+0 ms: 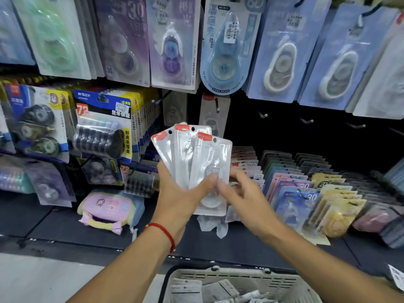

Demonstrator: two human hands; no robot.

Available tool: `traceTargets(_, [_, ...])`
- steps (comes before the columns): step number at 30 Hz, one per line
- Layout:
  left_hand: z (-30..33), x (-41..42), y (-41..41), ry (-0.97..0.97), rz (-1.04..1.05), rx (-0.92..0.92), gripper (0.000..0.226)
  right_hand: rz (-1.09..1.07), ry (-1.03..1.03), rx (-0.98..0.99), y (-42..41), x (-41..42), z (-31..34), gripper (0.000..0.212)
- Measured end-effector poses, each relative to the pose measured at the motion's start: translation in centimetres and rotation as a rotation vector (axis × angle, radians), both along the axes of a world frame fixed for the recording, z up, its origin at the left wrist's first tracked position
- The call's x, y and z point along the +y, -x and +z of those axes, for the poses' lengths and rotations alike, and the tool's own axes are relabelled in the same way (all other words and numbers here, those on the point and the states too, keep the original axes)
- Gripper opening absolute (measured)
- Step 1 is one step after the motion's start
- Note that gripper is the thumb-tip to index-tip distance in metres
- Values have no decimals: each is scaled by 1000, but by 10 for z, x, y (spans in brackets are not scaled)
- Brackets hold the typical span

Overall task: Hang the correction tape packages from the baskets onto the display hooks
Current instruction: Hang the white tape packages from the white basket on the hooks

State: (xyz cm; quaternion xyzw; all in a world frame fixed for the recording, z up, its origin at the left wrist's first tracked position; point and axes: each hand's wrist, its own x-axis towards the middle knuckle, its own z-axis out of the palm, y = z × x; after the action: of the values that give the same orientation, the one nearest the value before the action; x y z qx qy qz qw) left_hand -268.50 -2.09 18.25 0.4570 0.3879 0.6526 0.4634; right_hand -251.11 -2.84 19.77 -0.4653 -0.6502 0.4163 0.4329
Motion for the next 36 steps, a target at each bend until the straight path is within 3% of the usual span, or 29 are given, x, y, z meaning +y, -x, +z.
traceTargets(2, [5, -3, -4, 17, -25, -47, 91, -33, -15, 25, 1, -2, 1, 47])
traceTargets(7, [9, -3, 4, 35, 68, -23, 52, -126, -125, 100, -3, 9, 7, 31])
traceTargets(11, [7, -2, 16, -14, 328, 139, 53, -159, -207, 106, -6, 26, 22, 26])
traceTargets(16, [10, -5, 18, -31, 419, 179, 60, -132, -179, 114, 7, 43, 30, 24])
traceTargets(23, [16, -11, 18, -63, 429, 205, 53, -266, -186, 197, 22, 58, 24, 28])
traceTargets(30, [15, -10, 20, -33, 401, 136, 55, -321, -193, 75, 14, 83, -16, 13])
traceTargets(34, [15, -7, 16, 15, 291, 13, 60, -403, -95, 130, 17, 118, -7, 20])
traceTargets(36, [12, -6, 13, 29, 228, -23, 59, -427, 12, 116, 19, 128, -7, 40])
